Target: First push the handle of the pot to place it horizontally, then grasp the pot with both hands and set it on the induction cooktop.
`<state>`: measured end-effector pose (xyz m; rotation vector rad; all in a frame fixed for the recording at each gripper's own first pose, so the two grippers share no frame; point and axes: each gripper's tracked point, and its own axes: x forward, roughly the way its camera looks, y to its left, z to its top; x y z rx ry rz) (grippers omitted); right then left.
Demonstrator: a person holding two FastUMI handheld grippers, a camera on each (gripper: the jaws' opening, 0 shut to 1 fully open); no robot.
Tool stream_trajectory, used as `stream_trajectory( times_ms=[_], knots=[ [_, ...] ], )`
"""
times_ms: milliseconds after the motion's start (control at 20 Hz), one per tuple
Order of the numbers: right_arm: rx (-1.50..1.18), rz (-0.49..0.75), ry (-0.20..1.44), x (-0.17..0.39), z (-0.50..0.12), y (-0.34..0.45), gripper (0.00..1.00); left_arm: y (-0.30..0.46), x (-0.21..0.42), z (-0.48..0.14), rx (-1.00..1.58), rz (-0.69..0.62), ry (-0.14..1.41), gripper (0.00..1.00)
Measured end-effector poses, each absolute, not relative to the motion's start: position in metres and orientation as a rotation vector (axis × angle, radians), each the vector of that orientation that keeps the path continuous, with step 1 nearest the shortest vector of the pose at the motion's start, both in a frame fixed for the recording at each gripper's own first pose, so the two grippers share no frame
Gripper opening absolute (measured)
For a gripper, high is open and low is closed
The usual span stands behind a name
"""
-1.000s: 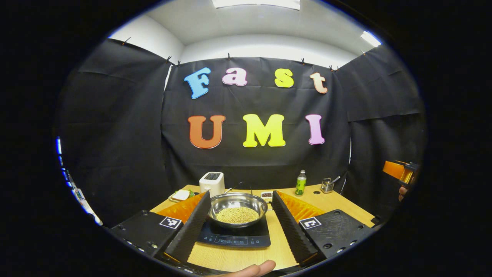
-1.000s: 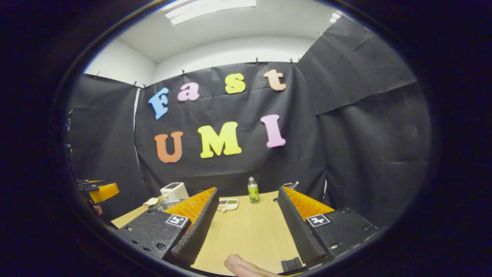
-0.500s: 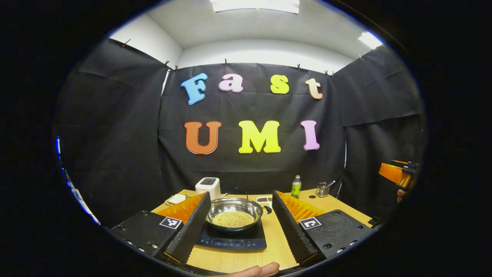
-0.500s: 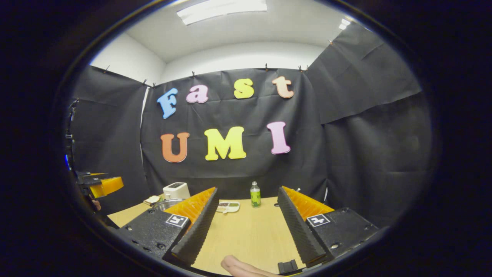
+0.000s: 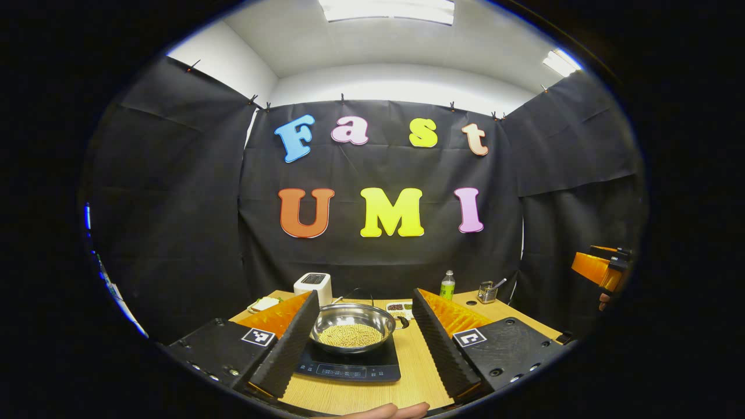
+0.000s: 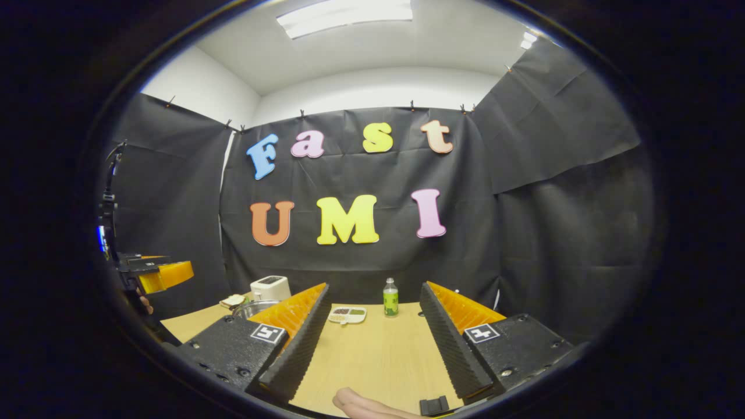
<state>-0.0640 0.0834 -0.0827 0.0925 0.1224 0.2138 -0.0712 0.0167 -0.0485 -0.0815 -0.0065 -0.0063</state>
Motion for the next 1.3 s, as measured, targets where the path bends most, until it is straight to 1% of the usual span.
stream_trajectory(
  times_ms=[50, 500, 600, 650, 700, 750, 800, 900, 1150, 1200, 1300],
  knots=[
    [0.094, 0.217, 0.120, -0.064, -0.083, 0.084, 0.97, 0.016, -0.071, -0.049, -0.079, -0.009, -0.004, 0.95],
    [0.060, 0.260, 0.084, -0.051, -0.088, 0.102, 0.94, 0.025, -0.069, -0.057, -0.090, 0.009, 0.000, 0.95],
    [0.042, 0.246, 0.054, -0.044, -0.088, 0.102, 0.94, 0.026, -0.066, -0.064, -0.089, 0.010, 0.002, 0.95],
    [0.037, 0.230, 0.053, -0.041, -0.095, 0.100, 0.97, 0.026, -0.064, -0.067, -0.087, 0.009, 0.000, 0.95],
    [0.038, 0.225, 0.057, -0.041, -0.101, 0.100, 0.97, 0.021, -0.062, -0.070, -0.083, -0.003, -0.004, 0.95],
    [0.039, 0.228, 0.061, -0.039, -0.105, 0.103, 0.94, 0.016, -0.058, -0.072, -0.077, -0.016, -0.002, 0.95],
    [0.037, 0.236, 0.064, -0.039, -0.108, 0.105, 0.97, 0.013, -0.054, -0.075, -0.067, -0.026, -0.001, 0.94],
    [0.032, 0.248, 0.052, -0.035, -0.110, 0.105, 0.95, 0.008, -0.051, -0.074, -0.046, -0.036, -0.012, 0.94],
    [0.091, 0.288, 0.088, -0.028, -0.127, 0.106, 0.95, -0.006, -0.044, -0.077, -0.019, -0.057, -0.038, 0.94],
    [0.094, 0.288, 0.088, -0.024, -0.128, 0.104, 0.97, -0.006, -0.041, -0.078, -0.016, -0.057, -0.038, 0.94],
    [0.094, 0.284, 0.072, -0.016, -0.131, 0.099, 0.97, -0.007, -0.036, -0.082, -0.008, -0.049, -0.037, 0.95]
  ],
)
